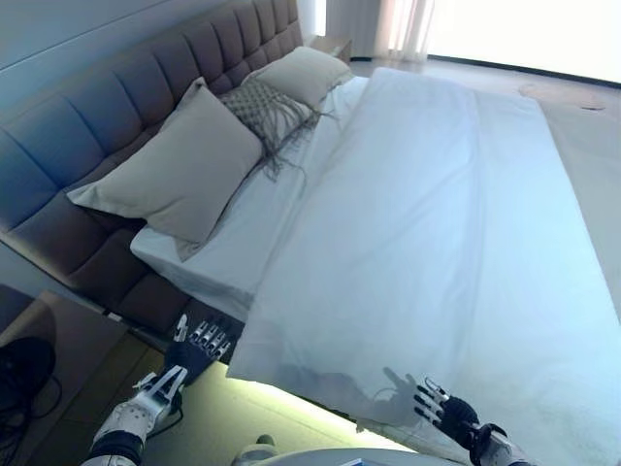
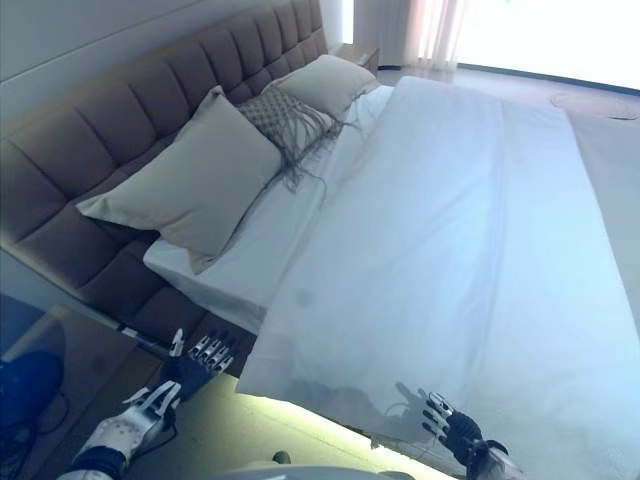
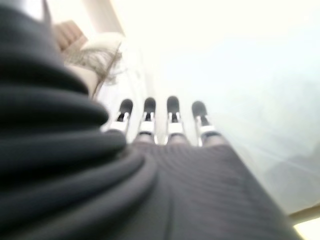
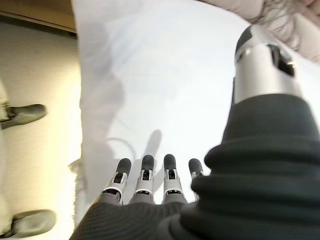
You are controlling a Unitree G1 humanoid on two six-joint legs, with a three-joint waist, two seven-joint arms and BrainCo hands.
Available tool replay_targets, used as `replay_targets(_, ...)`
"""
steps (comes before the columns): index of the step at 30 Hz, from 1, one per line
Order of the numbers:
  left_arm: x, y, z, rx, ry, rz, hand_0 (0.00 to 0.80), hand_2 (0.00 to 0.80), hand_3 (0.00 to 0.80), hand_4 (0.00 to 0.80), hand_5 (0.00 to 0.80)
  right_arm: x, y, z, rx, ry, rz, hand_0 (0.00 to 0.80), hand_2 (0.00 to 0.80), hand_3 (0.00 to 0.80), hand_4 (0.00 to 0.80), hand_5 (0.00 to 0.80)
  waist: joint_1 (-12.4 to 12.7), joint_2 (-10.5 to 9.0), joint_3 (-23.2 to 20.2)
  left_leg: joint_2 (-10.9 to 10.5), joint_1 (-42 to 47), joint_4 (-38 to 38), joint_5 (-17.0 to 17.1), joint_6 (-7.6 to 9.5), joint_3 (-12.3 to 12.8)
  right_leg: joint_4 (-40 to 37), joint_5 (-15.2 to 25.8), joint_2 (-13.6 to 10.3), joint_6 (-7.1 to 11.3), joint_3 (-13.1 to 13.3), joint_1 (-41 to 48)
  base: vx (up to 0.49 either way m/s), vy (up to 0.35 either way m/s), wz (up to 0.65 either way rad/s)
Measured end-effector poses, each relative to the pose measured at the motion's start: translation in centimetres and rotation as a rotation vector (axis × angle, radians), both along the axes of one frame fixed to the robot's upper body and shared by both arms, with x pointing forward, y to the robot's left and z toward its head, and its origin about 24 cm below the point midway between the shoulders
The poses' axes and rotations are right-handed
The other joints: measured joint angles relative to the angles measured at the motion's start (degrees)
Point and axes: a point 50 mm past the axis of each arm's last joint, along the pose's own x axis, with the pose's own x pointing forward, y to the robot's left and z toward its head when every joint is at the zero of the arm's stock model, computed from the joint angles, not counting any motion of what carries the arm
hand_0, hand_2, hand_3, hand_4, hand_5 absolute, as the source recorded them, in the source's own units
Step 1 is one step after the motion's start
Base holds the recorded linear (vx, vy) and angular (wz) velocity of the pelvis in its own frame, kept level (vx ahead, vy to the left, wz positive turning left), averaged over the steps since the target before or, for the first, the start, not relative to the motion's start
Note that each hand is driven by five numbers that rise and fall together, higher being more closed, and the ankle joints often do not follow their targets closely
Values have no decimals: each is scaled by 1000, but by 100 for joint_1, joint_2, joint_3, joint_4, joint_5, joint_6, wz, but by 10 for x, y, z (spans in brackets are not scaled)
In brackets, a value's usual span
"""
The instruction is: Make the bed neatly
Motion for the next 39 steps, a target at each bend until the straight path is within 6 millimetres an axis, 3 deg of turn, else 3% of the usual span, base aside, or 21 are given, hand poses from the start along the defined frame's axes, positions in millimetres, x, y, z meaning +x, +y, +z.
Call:
replay_targets(5, 0, -16, -6, -29, 4, -17, 0, 0, 0, 0, 0, 5, 2, 1, -2, -14, 5, 0, 0, 0, 0, 0, 5, -19, -33, 15, 59, -23, -22, -2, 34, -2, 11, 8, -5, 38, 18, 63, -19, -5)
replay_targets(15, -8, -40, -23, -99, 31, 45, 0, 0, 0, 0, 0, 5, 29, -7, 50, 4, 13, 0, 0, 0, 0, 0, -5, -136, -191, 18, 58, -8, -23, -2, 60, 4, 19, 8, -7, 65, -5, 57, -3, -1)
replay_targets(19, -1, -44, -22, -123, 5, 121, 0, 0, 0, 0, 0, 13, 37, -7, 66, -13, 28, 0, 0, 0, 0, 0, 9, -127, -195, 72, -207, 76, -12, 8, 165, 313, -27, 15, -38, 228, -462, -239, -20, -15)
replay_targets(21, 30, -50, -8, -131, -69, 145, 0, 0, 0, 0, 0, 35, 44, 1, 74, -79, 56, 0, 0, 0, 0, 0, -1, -181, 130, 118, -839, 677, -64, 56, 175, 906, -145, -39, -90, 280, -1102, -470, -24, -7)
replay_targets(23, 78, -53, 23, -142, -201, 178, 0, 0, 0, 0, 0, 80, 53, 21, 75, -189, 100, 0, 0, 0, 0, 0, -98, -225, 703, 243, -1669, 1457, -225, 116, 172, 1741, -321, -93, -189, 345, -1927, -287, 29, -4)
replay_targets(26, 121, -54, 63, -171, -343, 260, 0, 0, 0, 0, 0, 120, 61, 49, 85, -330, 120, 0, 0, 0, 0, 0, -270, -373, 1337, 331, -2440, 2451, -621, 146, 178, 2852, -693, -217, -237, 598, -2852, -118, 47, -21)
replay_targets(28, 130, -50, 74, -166, -381, 317, 0, 0, 0, 0, 0, 127, 63, 58, 88, -385, 132, 0, 0, 0, 0, 0, -322, -476, 1500, 367, -2878, 3024, -877, 123, 143, 3300, -804, -224, -271, 837, -3386, -43, 18, -41)
replay_targets(29, 133, -46, 78, -167, -389, 354, 0, 0, 0, 0, 0, 130, 62, 64, 85, -412, 142, 0, 0, 0, 0, 0, -375, -461, 1570, 375, -3119, 3253, -969, 197, 34, 3463, -802, -181, -270, 896, -3598, -119, -23, -46)
replay_targets(34, 159, -25, 119, -131, -481, 438, 0, 0, 0, 0, 0, 140, 60, 85, 108, -530, 163, 0, 0, 0, 0, 0, -560, -746, 1964, 514, -4089, 4240, -1211, 173, -67, 4583, -1123, -192, -413, 1011, -4655, -102, -24, -10)
replay_targets(37, 170, -21, 139, -130, -507, 476, 0, 0, 0, 0, 0, 163, 60, 116, 94, -648, 197, 0, 0, 0, 0, 0, -615, -775, 2161, 558, -4447, 4693, -1354, 117, -209, 5108, -1309, -197, -456, 1022, -5028, -95, 27, 1)
replay_targets(39, 178, -19, 154, -129, -523, 511, 0, 0, 0, 0, 0, 188, 65, 147, 62, -734, 230, 0, 0, 0, 0, 0, -623, -749, 2182, 571, -4804, 5034, -1438, 90, -325, 5489, -1432, -201, -509, 1043, -5396, -75, 33, 0)
